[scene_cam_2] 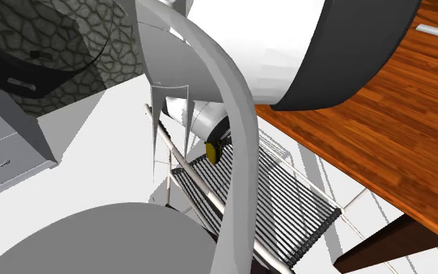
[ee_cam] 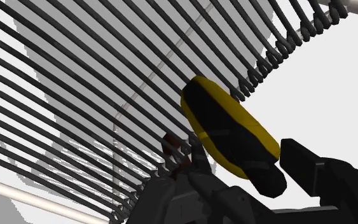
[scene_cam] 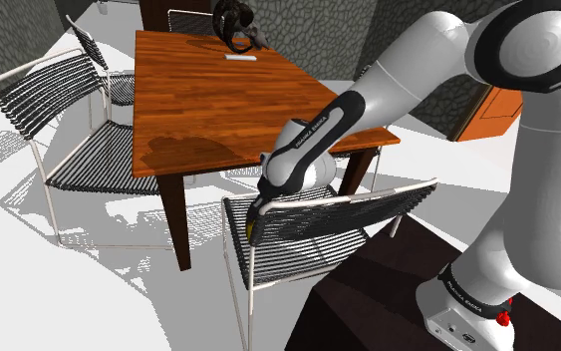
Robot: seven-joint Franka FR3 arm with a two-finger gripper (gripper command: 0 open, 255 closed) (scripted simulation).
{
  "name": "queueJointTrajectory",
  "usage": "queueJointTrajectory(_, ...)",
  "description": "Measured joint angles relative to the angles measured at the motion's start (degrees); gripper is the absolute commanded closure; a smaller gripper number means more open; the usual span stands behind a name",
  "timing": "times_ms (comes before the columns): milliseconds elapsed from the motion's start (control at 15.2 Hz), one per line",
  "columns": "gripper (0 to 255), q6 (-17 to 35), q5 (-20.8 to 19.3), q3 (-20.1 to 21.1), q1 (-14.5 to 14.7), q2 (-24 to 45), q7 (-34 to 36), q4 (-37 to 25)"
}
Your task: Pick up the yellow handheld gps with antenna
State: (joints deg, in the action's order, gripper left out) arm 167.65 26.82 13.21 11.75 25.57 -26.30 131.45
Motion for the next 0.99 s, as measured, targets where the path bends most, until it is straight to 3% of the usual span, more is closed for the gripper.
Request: queueJointTrajectory(990, 255, -9.19, -3.26, -2.65, 1.8, -10.74, 4.91, 1.51)
